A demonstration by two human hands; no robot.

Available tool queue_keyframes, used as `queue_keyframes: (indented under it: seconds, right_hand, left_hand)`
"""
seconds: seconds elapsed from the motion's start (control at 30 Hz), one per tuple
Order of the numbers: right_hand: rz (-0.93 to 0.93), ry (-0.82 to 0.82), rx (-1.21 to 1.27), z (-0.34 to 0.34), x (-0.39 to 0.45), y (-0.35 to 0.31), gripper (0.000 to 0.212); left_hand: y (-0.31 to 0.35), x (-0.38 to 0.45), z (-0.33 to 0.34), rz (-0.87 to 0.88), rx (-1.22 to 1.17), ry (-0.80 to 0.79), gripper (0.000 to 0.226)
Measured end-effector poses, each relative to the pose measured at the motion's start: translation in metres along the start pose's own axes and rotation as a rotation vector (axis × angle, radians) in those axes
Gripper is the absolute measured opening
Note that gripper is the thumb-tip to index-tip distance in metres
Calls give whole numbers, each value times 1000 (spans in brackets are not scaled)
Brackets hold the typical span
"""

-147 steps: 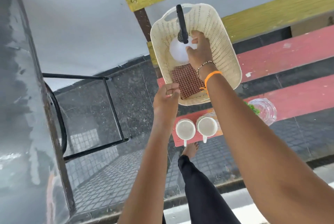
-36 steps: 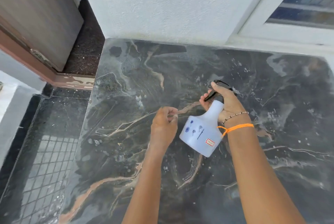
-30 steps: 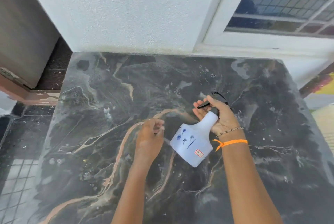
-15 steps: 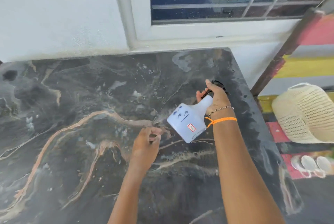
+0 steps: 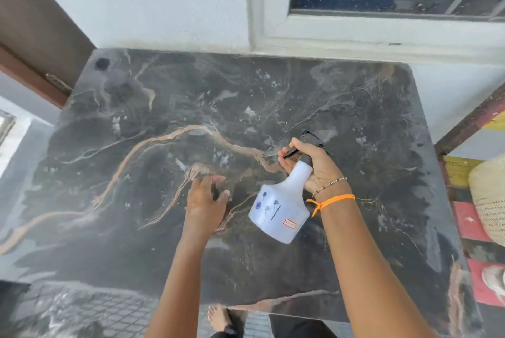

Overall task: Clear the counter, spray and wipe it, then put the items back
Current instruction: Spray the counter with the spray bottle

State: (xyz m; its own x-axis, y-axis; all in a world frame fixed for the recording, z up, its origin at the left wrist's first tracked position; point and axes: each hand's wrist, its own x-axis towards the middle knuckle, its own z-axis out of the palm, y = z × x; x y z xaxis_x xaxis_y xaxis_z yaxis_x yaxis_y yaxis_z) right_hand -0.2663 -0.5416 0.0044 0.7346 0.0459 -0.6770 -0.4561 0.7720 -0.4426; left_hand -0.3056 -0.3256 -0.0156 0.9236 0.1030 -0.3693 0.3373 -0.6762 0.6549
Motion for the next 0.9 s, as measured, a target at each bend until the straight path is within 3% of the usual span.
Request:
queue_keyframes:
  seconds: [0.27,0.37,0.53,0.63,0.73,0.9]
  right_hand:
    - [319,-265,-460,114,-18,163,27]
    - [365,-236,-542,149,-27,220,25]
    - [332,-178,-569,172,-32,266,24]
    - [322,-178,-467,158,-39,260,25]
    - [216,-151,-391,132,-49,239,24]
    - [44,58,-237,77,-75,197,24]
  left_hand:
    - [-105,-57,-87,-182,38,278,67]
    - [-141,-80,-111,-218,-38,342,70]
    - [-179,-103,-126,-115,-64,386,61]
    - [-186,-100,-125,-16,4,331,63]
    - [-184,-90,-115,67,85,172,72]
    - [-154,-77,-82,211,179,-77,81]
